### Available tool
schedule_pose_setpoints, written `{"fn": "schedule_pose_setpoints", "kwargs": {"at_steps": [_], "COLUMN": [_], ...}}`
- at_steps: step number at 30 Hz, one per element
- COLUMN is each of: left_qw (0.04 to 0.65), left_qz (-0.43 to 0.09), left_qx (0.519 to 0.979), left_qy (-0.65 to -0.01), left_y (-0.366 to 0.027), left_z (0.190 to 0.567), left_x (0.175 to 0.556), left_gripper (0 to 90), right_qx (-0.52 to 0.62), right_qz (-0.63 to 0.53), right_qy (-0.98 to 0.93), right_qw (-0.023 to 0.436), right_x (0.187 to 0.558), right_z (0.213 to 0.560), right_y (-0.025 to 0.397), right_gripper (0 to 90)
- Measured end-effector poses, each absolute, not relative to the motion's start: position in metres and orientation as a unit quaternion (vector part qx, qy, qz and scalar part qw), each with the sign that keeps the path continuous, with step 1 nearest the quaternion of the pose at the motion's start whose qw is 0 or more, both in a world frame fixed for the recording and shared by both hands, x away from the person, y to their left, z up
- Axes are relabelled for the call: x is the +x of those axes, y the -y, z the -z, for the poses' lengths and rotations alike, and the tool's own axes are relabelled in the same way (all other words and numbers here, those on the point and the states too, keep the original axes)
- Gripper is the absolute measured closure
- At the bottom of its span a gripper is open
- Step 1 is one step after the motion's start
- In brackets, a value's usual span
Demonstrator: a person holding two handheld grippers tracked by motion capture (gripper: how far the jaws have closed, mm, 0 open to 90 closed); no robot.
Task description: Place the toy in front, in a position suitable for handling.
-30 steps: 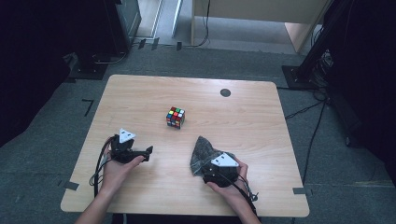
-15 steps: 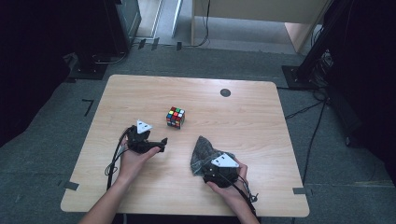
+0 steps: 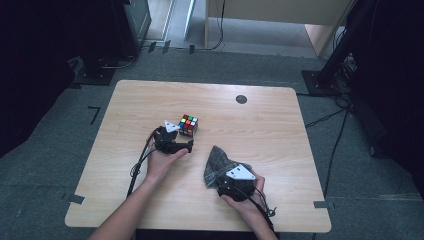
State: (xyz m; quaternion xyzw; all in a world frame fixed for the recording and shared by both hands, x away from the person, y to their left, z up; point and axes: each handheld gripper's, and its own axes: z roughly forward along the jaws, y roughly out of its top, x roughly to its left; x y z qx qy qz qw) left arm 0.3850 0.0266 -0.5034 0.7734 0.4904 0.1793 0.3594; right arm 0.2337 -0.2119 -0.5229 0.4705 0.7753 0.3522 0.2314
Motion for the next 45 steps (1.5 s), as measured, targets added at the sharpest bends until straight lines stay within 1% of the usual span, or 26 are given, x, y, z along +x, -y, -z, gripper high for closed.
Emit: {"fn": "schedule_pose_setpoints", "kwargs": {"at_steps": [5, 6, 11, 14, 16, 20, 30, 35, 37, 38, 39, 42, 43, 45], "left_qw": [0.344, 0.348, 0.343, 0.322, 0.32, 0.318, 0.332, 0.352, 0.358, 0.371, 0.371, 0.381, 0.381, 0.378], "left_qz": [-0.185, -0.187, -0.182, -0.184, -0.189, -0.204, -0.207, -0.209, -0.212, -0.205, -0.205, -0.204, -0.204, -0.192], "left_qx": [0.778, 0.77, 0.768, 0.777, 0.775, 0.774, 0.793, 0.795, 0.796, 0.795, 0.795, 0.795, 0.797, 0.809], "left_qy": [-0.492, -0.501, -0.509, -0.509, -0.511, -0.508, -0.467, -0.447, -0.44, -0.434, -0.434, -0.425, -0.422, -0.407], "left_y": [-0.015, -0.014, -0.011, -0.005, -0.003, 0.0, -0.002, -0.011, -0.018, -0.027, -0.027, -0.04, -0.044, -0.054], "left_z": [0.506, 0.507, 0.51, 0.513, 0.513, 0.513, 0.51, 0.503, 0.5, 0.496, 0.496, 0.493, 0.492, 0.489], "left_x": [0.394, 0.398, 0.405, 0.409, 0.411, 0.412, 0.404, 0.388, 0.38, 0.371, 0.371, 0.355, 0.35, 0.335], "left_gripper": [7.4, 12.7, 15.4, 16.0, 20.1, 33.3, 34.6, 34.7, 34.7, 34.7, 34.7, 34.8, 34.8, 34.7], "right_qx": [0.47, 0.47, 0.471, 0.471, 0.471, 0.471, 0.472, 0.472, 0.473, 0.473, 0.473, 0.468, 0.468, 0.47], "right_qz": [-0.352, -0.352, -0.352, -0.352, -0.352, -0.352, -0.353, -0.355, -0.357, -0.363, -0.363, -0.395, -0.395, -0.401], "right_qy": [-0.775, -0.775, -0.774, -0.775, -0.775, -0.775, -0.774, -0.774, -0.773, -0.77, -0.77, -0.753, -0.753, -0.749], "right_qw": [0.233, 0.233, 0.232, 0.232, 0.231, 0.231, 0.23, 0.228, 0.228, 0.229, 0.229, 0.241, 0.241, 0.24], "right_x": [0.233, 0.233, 0.233, 0.233, 0.233, 0.233, 0.234, 0.234, 0.233, 0.232, 0.232, 0.226, 0.226, 0.224], "right_z": [0.523, 0.523, 0.523, 0.523, 0.523, 0.523, 0.523, 0.523, 0.523, 0.52, 0.52, 0.502, 0.502, 0.489], "right_y": [0.212, 0.212, 0.212, 0.212, 0.212, 0.212, 0.212, 0.212, 0.213, 0.214, 0.214, 0.217, 0.217, 0.217], "right_gripper": [24.9, 24.9, 25.0, 25.0, 25.0, 25.0, 24.8, 24.4, 23.1, 21.2, 21.2, 20.9, 20.9, 21.0]}}
